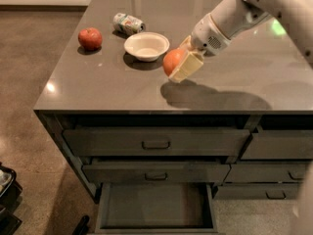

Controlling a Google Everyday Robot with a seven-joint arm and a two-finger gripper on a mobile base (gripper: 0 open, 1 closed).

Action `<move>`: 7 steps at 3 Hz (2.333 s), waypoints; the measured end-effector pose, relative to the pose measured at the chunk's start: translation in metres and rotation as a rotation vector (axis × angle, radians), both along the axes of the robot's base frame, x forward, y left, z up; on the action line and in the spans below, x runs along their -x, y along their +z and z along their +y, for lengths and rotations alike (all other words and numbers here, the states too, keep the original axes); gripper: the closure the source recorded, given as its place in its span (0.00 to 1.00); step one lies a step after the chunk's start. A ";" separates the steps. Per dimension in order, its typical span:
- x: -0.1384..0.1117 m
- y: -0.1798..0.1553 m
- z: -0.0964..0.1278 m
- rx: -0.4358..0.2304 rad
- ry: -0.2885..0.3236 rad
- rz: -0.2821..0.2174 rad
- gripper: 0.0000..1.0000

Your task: Place orange into bottom drawer

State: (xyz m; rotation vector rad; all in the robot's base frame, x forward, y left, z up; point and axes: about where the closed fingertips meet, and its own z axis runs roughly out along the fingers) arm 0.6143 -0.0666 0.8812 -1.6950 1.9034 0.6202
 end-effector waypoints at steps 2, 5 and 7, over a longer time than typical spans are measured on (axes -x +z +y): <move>0.124 0.052 -0.059 0.019 -0.212 -0.082 1.00; 0.156 0.016 -0.102 -0.002 -0.333 -0.029 1.00; 0.192 -0.067 -0.092 -0.274 -0.451 -0.015 1.00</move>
Offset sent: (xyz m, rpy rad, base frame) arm -0.1985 -0.1201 0.0502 -0.0181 -0.0910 -0.4003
